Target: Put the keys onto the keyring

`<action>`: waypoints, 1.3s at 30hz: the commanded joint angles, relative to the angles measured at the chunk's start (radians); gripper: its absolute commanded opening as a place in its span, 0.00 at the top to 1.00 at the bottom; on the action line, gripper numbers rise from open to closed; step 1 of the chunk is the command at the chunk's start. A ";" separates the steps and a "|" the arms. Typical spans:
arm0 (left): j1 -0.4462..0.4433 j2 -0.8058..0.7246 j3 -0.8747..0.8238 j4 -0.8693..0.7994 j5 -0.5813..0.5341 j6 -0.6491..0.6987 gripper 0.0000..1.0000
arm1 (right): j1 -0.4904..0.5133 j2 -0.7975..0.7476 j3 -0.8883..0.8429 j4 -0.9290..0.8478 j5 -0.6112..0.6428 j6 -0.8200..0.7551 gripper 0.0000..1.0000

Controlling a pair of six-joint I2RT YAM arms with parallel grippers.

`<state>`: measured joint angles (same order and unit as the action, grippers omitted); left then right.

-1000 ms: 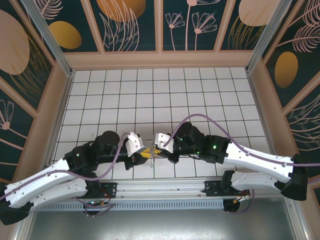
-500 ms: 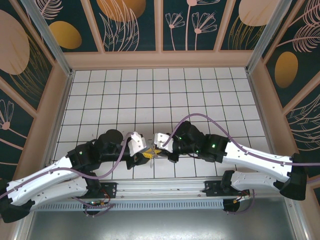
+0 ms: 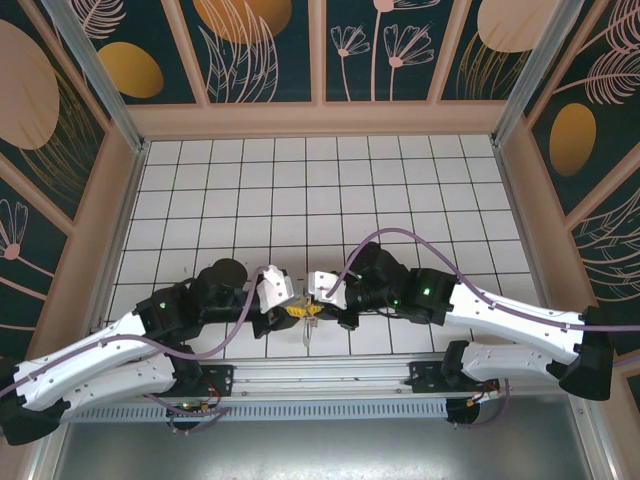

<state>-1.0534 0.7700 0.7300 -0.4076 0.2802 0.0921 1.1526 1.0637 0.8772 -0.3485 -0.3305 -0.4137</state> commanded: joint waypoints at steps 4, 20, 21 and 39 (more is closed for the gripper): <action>-0.007 0.027 0.026 0.010 0.019 0.033 0.71 | -0.004 -0.011 0.030 0.019 -0.041 -0.008 1.00; -0.006 -0.052 -0.016 0.119 0.034 -0.012 1.00 | -0.004 -0.054 -0.023 0.095 -0.043 0.035 0.95; -0.007 -0.069 -0.021 0.137 0.037 -0.019 1.00 | -0.003 -0.067 -0.045 0.132 -0.053 0.055 0.92; -0.006 -0.181 -0.144 0.426 0.146 -0.133 1.00 | -0.002 -0.183 -0.230 0.483 -0.126 0.186 0.78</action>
<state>-1.0550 0.6037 0.5976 -0.1352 0.3904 -0.0067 1.1507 0.8967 0.6685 0.0502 -0.4442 -0.2520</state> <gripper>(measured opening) 0.063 0.213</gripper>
